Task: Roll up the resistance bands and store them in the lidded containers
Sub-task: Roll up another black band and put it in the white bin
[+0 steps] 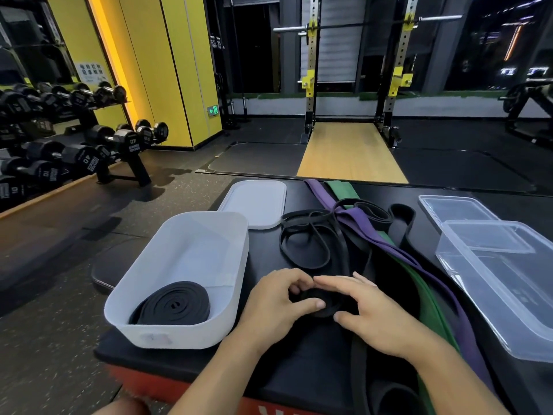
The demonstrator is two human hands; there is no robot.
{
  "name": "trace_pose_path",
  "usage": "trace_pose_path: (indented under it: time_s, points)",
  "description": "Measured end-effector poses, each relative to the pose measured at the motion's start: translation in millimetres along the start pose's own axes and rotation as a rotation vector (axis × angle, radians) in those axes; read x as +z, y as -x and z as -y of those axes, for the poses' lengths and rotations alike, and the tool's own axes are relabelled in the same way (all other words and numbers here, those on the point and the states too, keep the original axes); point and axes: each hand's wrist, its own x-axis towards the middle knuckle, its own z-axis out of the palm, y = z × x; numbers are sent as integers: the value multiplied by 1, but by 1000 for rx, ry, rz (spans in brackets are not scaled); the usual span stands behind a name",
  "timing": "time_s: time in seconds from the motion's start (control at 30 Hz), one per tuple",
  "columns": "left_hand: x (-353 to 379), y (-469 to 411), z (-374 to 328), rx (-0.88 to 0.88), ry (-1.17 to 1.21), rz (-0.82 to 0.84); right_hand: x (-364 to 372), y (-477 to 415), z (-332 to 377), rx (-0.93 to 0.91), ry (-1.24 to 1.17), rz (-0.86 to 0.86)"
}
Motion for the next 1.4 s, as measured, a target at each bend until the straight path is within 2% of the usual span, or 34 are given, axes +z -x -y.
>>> trace_pose_path:
  time_s: [0.23,0.4,0.6,0.73,0.9,1.13,1.3,1.4]
  points:
    - [0,2,2,21,3,-40,6,-2,-5,48,0,-82]
    - [-1,1,1,51,33,21,9,-5,4,-10,78,-129]
    - [-1,0,3,101,-3,51,12,-7,10,23,112,-198]
    - [-2,0,2,79,13,59,10,-6,10,32,122,-150]
    - [-3,3,2,65,25,30,2,-2,-1,48,-32,9]
    - [-1,6,0,90,-4,15,5,-4,6,14,75,-58]
    - [1,5,-1,125,-225,-110,9,-5,14,23,130,-108]
    - [2,6,0,82,-189,-111,12,-8,14,38,168,-105]
